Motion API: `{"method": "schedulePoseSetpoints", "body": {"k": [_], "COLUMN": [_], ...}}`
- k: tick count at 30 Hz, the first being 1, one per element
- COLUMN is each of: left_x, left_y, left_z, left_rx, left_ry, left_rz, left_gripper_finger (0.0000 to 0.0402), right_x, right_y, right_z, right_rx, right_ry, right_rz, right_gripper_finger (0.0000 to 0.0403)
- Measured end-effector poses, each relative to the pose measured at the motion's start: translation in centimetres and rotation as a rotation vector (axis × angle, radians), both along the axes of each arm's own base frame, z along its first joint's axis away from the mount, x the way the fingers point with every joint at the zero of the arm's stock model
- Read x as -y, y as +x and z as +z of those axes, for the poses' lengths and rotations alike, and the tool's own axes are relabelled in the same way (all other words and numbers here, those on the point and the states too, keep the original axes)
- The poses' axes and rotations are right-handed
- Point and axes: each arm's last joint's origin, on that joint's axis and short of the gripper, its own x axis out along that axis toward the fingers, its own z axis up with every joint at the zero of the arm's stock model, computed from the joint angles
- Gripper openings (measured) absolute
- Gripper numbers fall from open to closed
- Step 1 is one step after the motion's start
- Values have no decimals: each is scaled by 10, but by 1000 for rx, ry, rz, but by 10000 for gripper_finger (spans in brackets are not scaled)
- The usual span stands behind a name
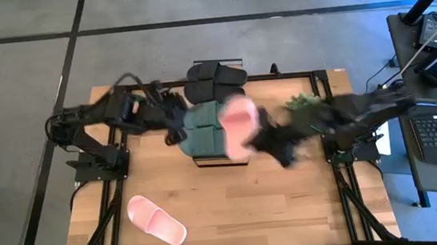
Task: Pick and place slides into the shelf
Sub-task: Put the top pink slipper under the shelf
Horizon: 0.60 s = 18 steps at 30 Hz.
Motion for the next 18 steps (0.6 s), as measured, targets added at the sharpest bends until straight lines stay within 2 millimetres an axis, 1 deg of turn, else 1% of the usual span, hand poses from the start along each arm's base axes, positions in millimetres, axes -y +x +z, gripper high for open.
{"method": "schedulePoseSetpoints", "body": {"k": [2, 3, 4, 6, 8, 10, 14, 18], "left_x": [-2, -3, -4, -5, -8, -8, -8, -8], "left_y": [2, -2, -6, -6, -13, -18, -20, -21], "left_z": [5, 3, -2, -1, 1, 6, 7, 7], "left_rx": [52, 14, -37, 9, 2, 47, 62, 63], "left_ry": [30, 41, 54, 68, 71, 63, 48, 40], "left_rz": [17, 40, 71, 137, 160, 169, 182, 182], "left_gripper_finger": [215, 215, 215, 215, 215, 215, 215, 215], "right_x": [-16, -23, -28, -35, -43, -49, -61, -70], "right_y": [-17, -24, -32, -46, -59, -72, -92, -107], "right_z": [6, 5, 1, -3, -5, -11, -36, -61], "right_rx": [31, 33, 22, 31, 74, 91, 73, 118], "right_ry": [23, 28, 16, 4, 10, 21, 48, 56], "right_rz": [56, 72, 74, 70, 41, 29, 33, 0], "right_gripper_finger": [67, 66, 66, 65, 65, 65, 64, 64]}}
